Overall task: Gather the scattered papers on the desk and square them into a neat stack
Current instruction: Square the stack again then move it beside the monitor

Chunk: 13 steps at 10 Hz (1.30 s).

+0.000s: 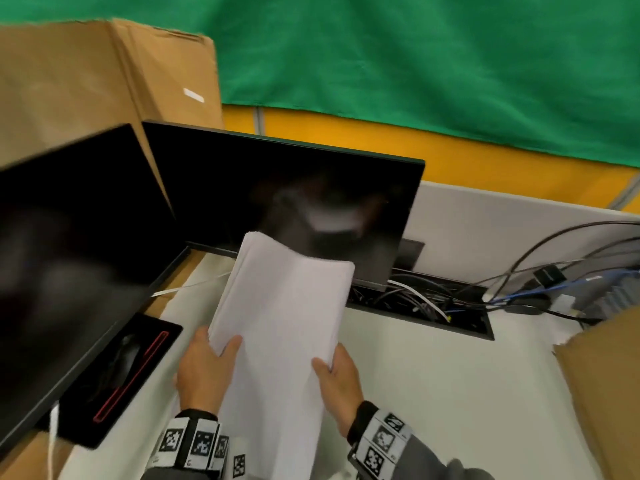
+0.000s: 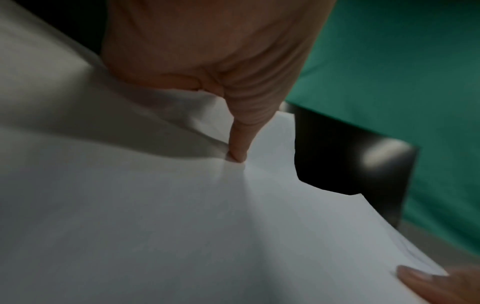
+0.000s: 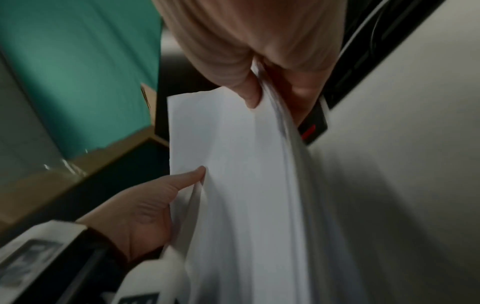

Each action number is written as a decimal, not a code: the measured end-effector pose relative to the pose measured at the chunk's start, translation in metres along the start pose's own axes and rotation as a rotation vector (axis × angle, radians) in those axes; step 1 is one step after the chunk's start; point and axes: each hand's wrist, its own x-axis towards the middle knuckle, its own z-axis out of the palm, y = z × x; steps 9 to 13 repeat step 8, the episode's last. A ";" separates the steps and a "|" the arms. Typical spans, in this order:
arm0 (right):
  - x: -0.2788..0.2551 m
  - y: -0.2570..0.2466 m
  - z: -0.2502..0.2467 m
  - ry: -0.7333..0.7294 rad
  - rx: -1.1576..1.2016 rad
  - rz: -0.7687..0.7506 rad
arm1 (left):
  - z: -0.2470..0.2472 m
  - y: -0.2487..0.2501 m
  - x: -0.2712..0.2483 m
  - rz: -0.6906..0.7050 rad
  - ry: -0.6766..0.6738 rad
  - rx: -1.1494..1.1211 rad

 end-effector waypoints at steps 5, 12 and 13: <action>0.036 0.052 0.080 -0.186 -0.299 0.437 | 0.013 -0.087 0.061 -0.283 -0.253 0.202; 0.036 0.003 0.040 -0.304 -0.388 0.467 | -0.005 -0.090 0.061 -0.159 -0.201 0.376; 0.036 0.003 0.040 -0.304 -0.388 0.467 | -0.005 -0.090 0.061 -0.159 -0.201 0.376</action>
